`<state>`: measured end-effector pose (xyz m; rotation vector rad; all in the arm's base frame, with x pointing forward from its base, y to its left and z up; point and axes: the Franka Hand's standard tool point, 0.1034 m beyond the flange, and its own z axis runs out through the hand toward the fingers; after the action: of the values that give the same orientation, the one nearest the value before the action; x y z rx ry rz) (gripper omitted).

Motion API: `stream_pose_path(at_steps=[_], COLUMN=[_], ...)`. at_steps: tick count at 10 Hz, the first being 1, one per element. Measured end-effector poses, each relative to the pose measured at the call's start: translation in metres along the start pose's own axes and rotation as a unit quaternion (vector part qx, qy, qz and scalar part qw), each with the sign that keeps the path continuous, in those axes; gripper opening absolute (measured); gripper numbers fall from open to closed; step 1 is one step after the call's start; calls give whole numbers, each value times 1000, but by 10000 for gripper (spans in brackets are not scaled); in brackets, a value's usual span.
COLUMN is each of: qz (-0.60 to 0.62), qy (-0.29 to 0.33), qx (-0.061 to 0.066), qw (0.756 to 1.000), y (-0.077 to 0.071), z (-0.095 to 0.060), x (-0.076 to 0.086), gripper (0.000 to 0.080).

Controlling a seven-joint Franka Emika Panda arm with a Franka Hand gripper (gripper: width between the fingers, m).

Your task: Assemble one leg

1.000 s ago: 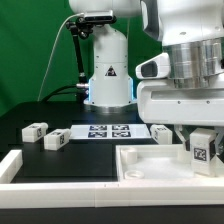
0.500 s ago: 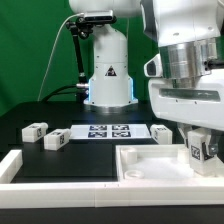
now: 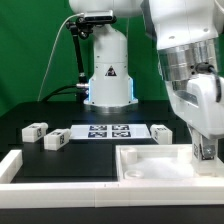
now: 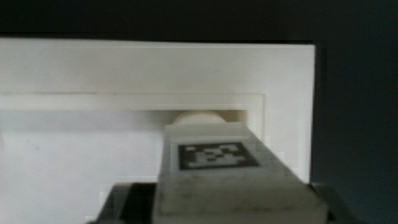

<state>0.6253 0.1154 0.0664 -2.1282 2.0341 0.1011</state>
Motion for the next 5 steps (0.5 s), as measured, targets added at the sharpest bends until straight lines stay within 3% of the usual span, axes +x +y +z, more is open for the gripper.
stream_pose_path(at_steps=[1, 2, 3, 5], qz=[-19, -49, -118, -241], qy=[-1, -2, -4, -13], qx=[-1, -6, -11, -36], qw=[1000, 999, 993, 970], y=[0, 0, 0, 1], z=[0, -1, -2, -4], x=[-1, -1, -2, -8], gripper=[539, 539, 615, 644])
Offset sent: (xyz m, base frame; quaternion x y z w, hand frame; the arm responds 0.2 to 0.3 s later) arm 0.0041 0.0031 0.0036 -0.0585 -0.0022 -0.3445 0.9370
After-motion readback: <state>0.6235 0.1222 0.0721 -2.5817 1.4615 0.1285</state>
